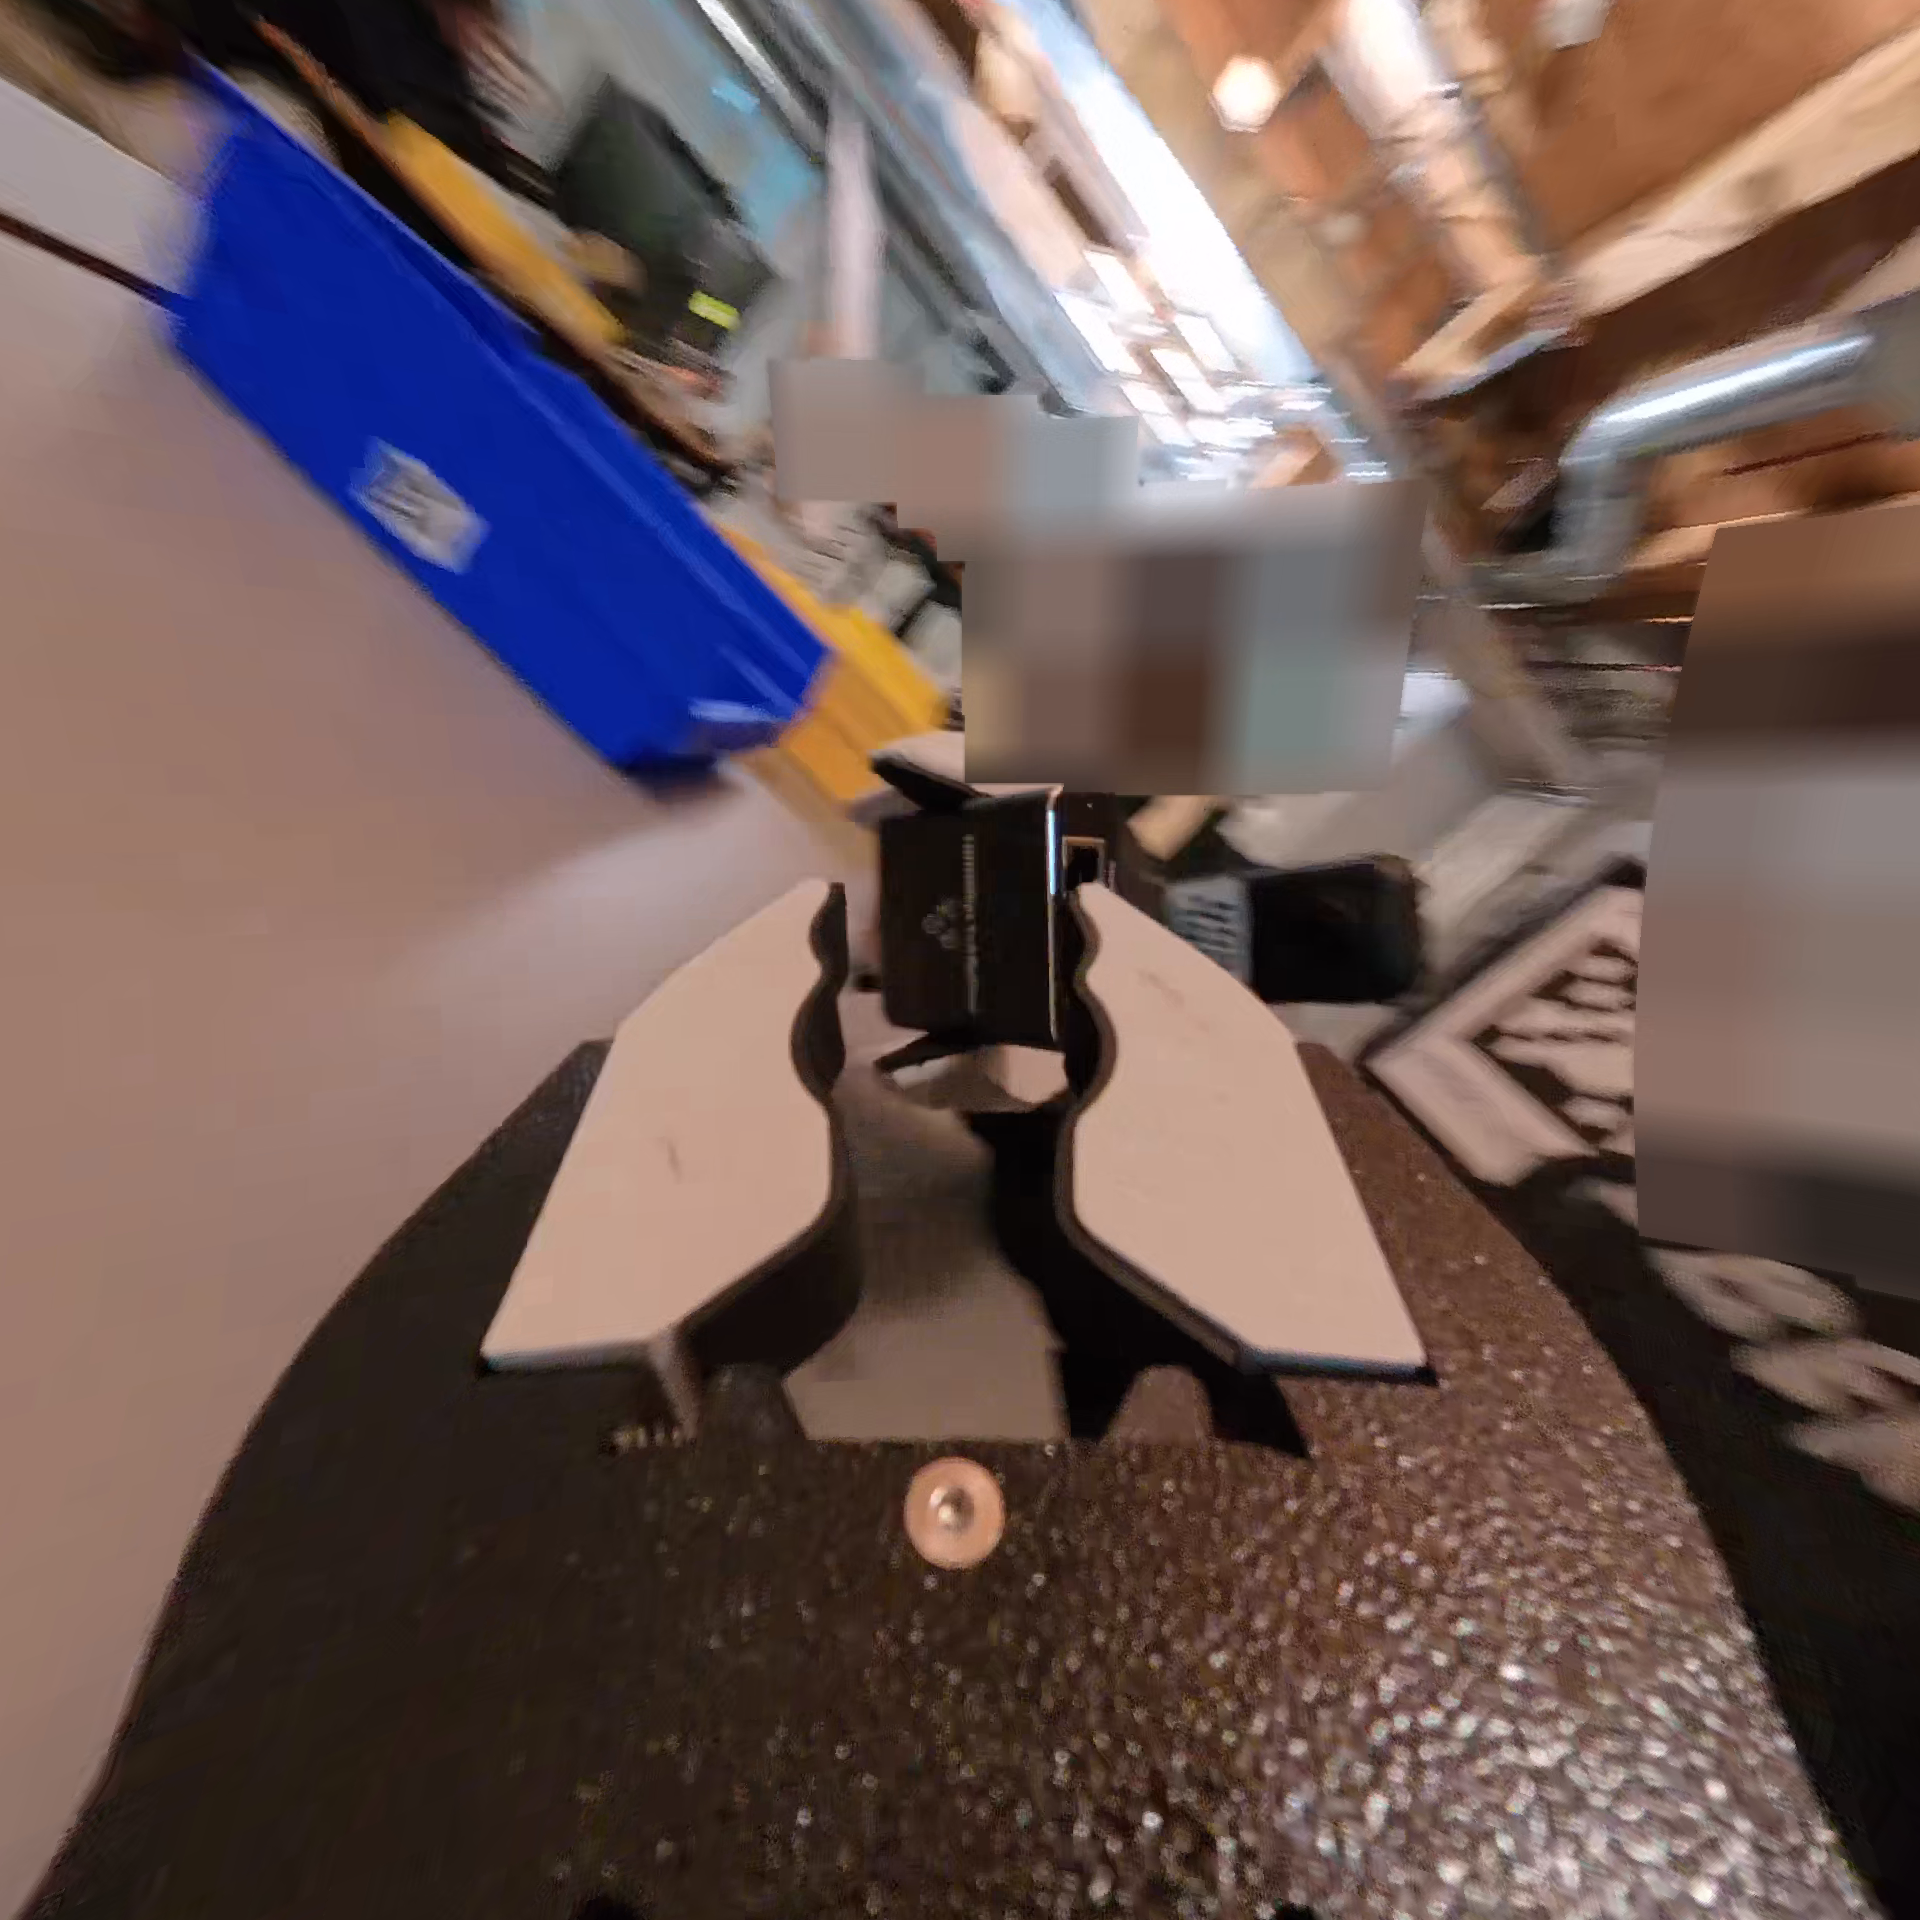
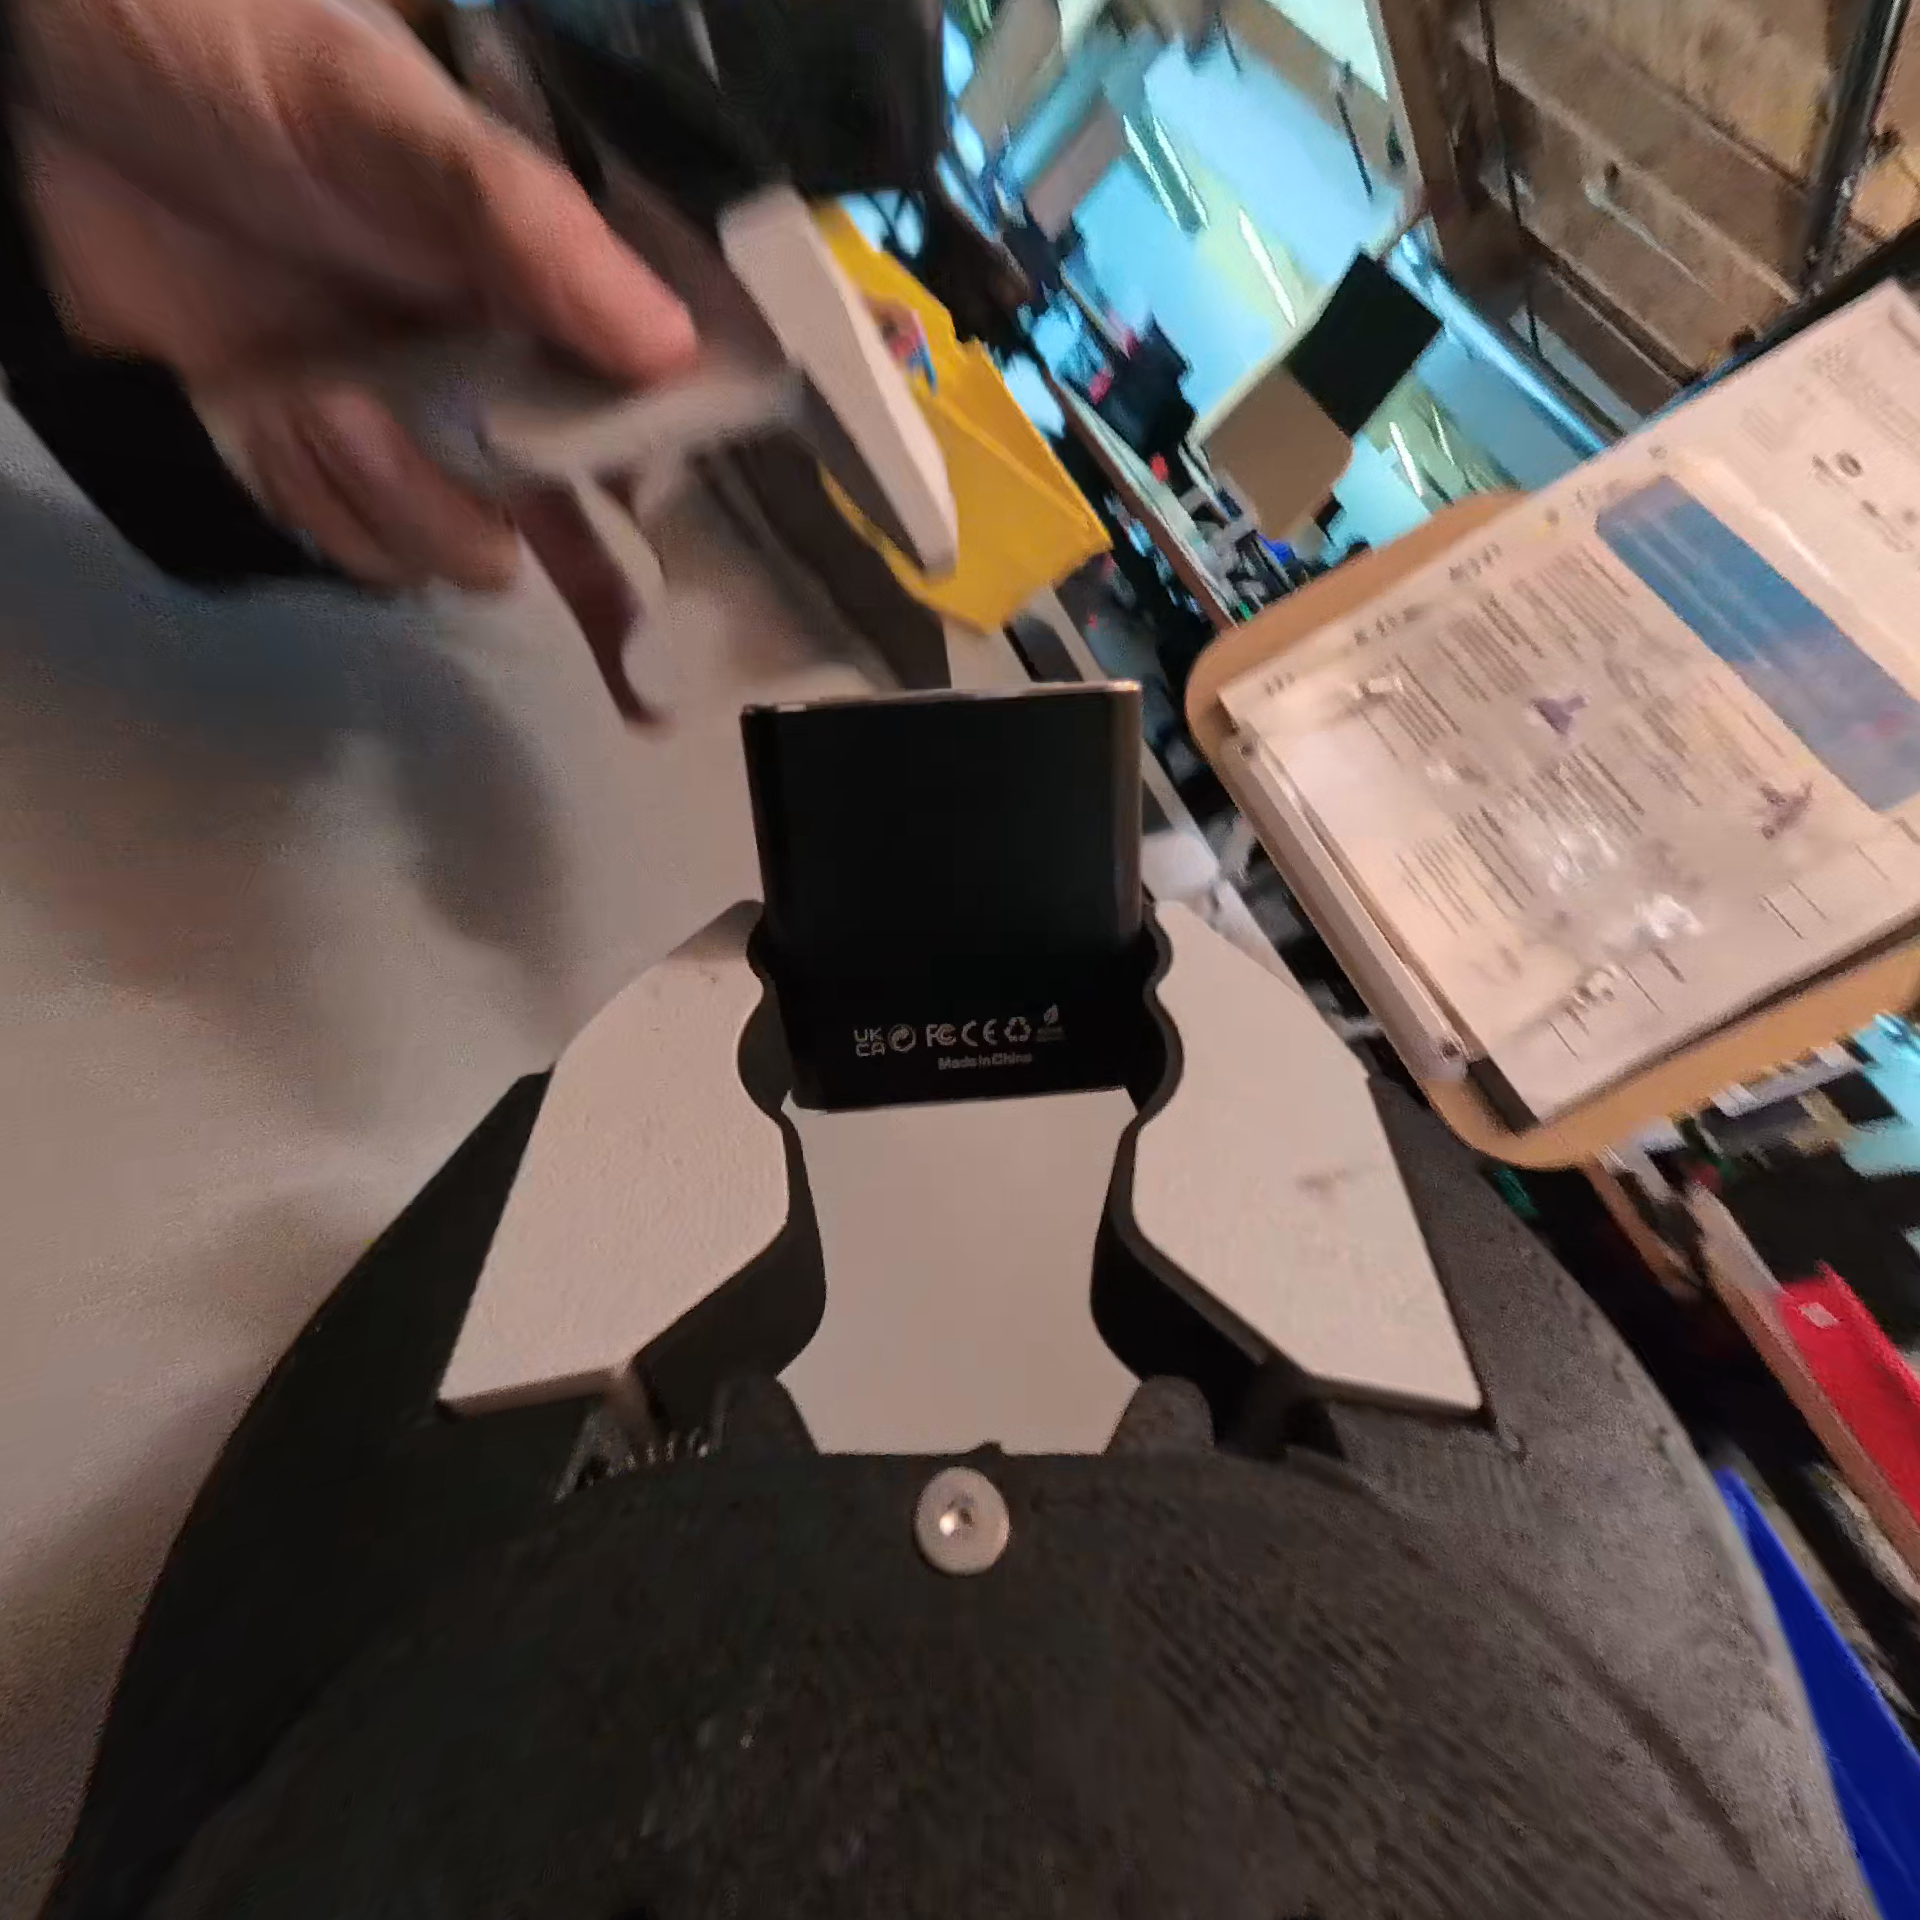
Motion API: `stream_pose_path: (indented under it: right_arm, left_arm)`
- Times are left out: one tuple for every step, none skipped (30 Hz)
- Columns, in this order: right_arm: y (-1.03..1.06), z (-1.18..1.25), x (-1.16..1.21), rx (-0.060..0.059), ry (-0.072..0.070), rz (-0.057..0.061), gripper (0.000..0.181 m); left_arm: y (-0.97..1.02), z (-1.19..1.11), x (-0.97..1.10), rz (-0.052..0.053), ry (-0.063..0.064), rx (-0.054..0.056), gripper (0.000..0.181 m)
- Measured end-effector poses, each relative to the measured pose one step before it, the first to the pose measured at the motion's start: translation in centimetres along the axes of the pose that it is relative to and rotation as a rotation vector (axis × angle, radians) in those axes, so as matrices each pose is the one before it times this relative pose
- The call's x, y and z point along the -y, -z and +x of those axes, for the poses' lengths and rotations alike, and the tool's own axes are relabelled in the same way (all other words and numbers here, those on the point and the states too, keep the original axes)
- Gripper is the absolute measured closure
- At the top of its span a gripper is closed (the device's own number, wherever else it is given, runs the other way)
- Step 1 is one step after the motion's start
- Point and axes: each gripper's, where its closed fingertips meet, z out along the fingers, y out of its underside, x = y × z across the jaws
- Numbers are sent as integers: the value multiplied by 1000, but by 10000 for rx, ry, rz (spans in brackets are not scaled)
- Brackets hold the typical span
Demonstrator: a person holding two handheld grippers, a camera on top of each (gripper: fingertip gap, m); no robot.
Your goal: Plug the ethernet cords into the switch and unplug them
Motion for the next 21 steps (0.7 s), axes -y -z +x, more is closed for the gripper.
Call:
stream_pose_path:
  right_arm:
    - [-64,157,-906,-147,69,-492,118]
    - [-175,62,-703,-107,15,-329,118]
    - [-225,204,-506,-252,109,-230,118]
    - [-252,2,-408,-110,250,-258,119]
    - [-298,-178,-281,8,341,-288,119]
    - [-212,87,9,-248,420,-166,119]
    - [-125,-128,336,-74,376,7,118]
    - [-116,-490,475,241,221,77,118]
    - [-82,-108,349,-30,98,7,119]
    - [-5,62,303,-129,125,34,119]
    - [6,-230,228,170,85,53,119]
    - [49,-82,101,94,0,36,118]
    - [110,294,11,-157,-53,49,119]
    - [96,47,-23,74,-110,86,119]
    - [94,-104,-26,200,-101,104,118]
    - [118,54,-44,13,97,114,118]
    - [108,103,-56,-28,111,112,119]
    - [67,-48,-104,143,-60,21,118]
    - [102,20,24,62,18,85,118]
    - [160,96,228,-12,96,222,119]
    - [173,24,337,85,-74,305,119]
  left_arm:
    - [761,-507,606,160,-802,969,142]
    - [450,-177,214,-143,-884,807,137]
    - [170,-89,-147,-405,-833,780,128]
    - [-102,9,-265,-472,-700,705,119]
    - [-281,-77,-294,-443,-482,703,111]
    - [-359,-89,-338,-427,-329,576,107]
    - [-388,-19,-231,-306,-242,379,107]
    - [-435,61,-106,-161,-143,185,107]
    - [-450,149,-58,-95,-55,-23,109]
    - [-453,28,-165,-161,32,-22,112]
    - [-445,-68,-303,-269,21,1,112]
    - [-419,4,-441,-351,-30,-66,116]
    - [-385,178,-435,-334,-53,-178,123]
    - [-354,393,-289,-199,-37,-301,128]
    - [-297,527,-192,-83,-23,-372,139]
    - [-221,600,-73,10,-65,-430,151]
    - [-160,342,57,104,16,-271,156]
    - [-137,68,54,69,62,-93,157]
    - [-112,30,-37,-29,112,-101,156]
    - [-34,112,42,7,232,-226,157]
    - [78,196,125,104,330,-396,157]
